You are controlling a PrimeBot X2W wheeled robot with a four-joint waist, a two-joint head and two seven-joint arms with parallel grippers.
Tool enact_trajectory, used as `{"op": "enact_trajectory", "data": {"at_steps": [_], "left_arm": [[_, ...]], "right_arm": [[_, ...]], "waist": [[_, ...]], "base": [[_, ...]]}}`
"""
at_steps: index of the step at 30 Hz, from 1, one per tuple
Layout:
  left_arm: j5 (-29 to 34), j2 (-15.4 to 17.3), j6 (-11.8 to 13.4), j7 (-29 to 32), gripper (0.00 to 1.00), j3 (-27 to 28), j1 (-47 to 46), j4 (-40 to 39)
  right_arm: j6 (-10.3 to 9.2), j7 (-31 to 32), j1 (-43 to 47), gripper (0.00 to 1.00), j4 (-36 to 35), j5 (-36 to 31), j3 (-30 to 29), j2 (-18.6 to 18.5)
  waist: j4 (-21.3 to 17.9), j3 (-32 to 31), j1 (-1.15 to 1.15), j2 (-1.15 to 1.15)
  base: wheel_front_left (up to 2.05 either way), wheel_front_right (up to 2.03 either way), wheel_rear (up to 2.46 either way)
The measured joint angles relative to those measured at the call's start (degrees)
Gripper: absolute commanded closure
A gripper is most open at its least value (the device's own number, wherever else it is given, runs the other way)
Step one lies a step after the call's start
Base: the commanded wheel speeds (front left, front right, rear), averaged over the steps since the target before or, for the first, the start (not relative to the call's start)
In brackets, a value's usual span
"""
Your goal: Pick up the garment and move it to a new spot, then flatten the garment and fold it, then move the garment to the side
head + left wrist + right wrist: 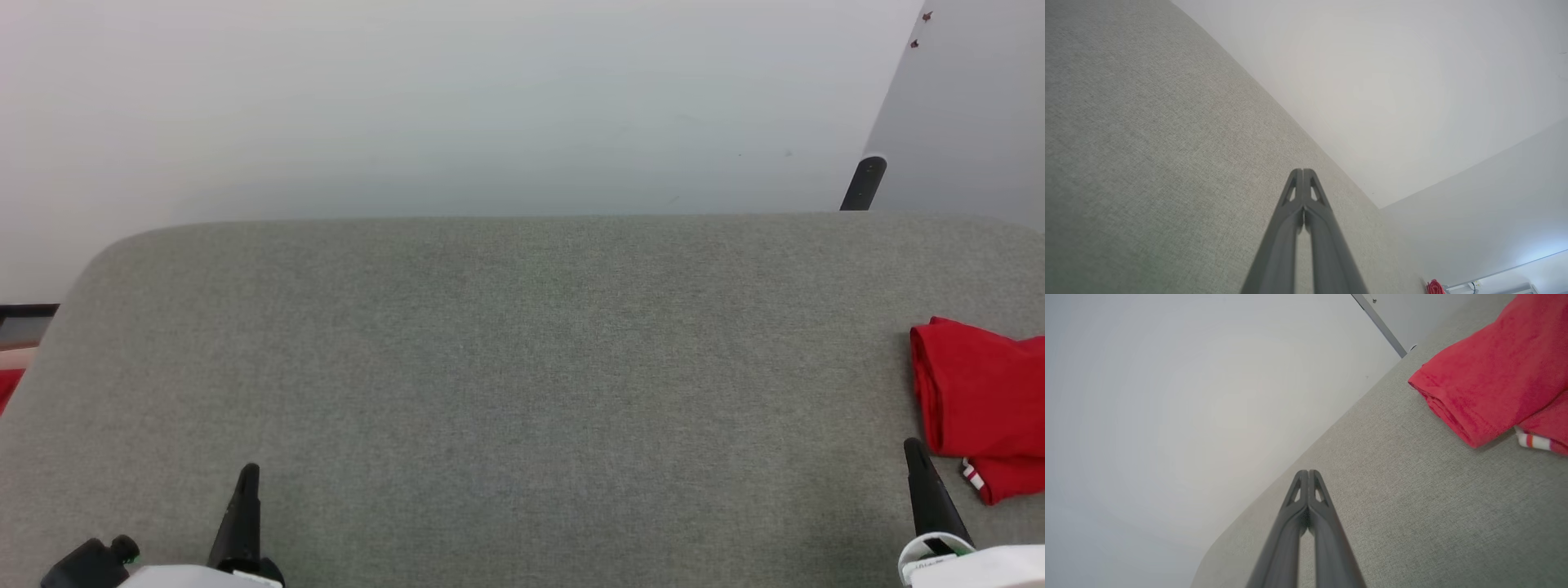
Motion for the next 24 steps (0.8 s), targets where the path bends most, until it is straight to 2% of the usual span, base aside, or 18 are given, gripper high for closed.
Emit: {"op": "enact_trajectory", "data": {"at_steps": [24], "left_arm": [[-13.4,-2.4,-0.5,4.1,1.0,0.9,-3.4,2.0]], "right_arm": [[-0.02,2.7,-3.3,1.0,3.4,15.4,0.0,0.1]], "waist": [[-0.3,0.6,0.0,0.0]], "base": [[0.0,0.0,0.0]]}}
